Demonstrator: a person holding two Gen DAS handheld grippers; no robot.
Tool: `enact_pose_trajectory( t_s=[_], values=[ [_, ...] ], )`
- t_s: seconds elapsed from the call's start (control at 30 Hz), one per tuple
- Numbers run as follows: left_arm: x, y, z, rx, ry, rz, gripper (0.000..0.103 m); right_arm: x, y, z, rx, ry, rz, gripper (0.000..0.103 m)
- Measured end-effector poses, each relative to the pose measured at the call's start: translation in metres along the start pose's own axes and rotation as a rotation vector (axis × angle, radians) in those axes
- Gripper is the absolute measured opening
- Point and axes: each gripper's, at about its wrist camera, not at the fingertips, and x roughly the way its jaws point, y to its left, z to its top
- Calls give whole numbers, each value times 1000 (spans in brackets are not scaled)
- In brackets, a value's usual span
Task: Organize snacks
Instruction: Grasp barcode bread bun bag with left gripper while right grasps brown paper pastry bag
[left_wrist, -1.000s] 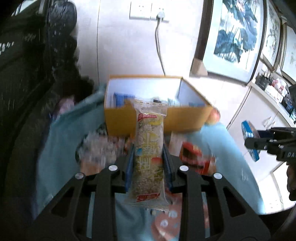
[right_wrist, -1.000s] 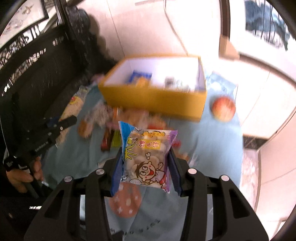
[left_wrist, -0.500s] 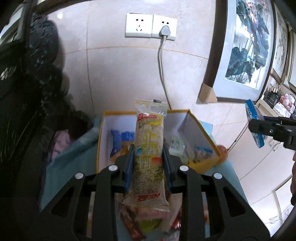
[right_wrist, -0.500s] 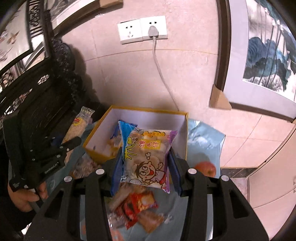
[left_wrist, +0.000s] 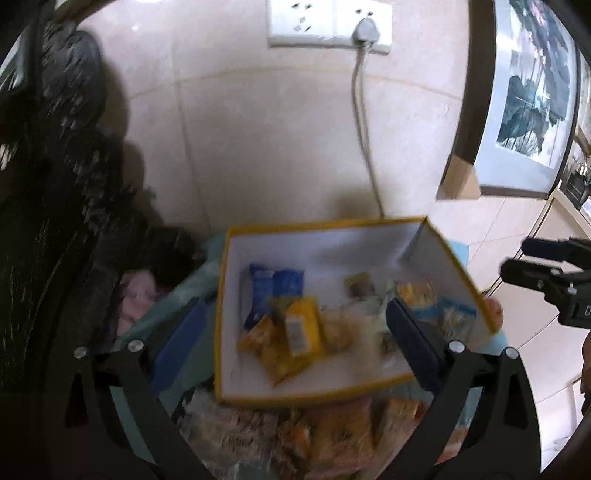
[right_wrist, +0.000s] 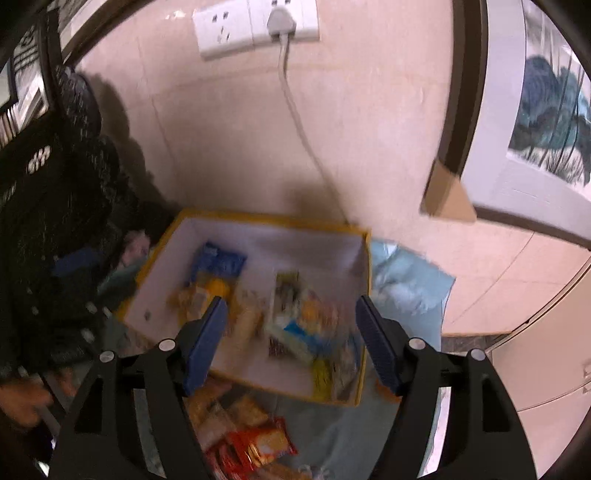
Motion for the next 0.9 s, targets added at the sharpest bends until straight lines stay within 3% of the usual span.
enact_pose_trajectory(
  t_s=[0.17,0.47,0.63,0.9],
  values=[
    [-13,29,-63,-111,46,-8,99,1,3,-68,-65,71,8,72],
    [-14,45,-184,-125,231,41,99,27,17,-198,-168,271,-5,72],
    [-16,51,-216,-90,263,92,99,40,30,-226,-269,306,-25,72],
    [-3,74,-212,-125,253,155,99,59,41,-218,-328,283,-32,72]
  ],
)
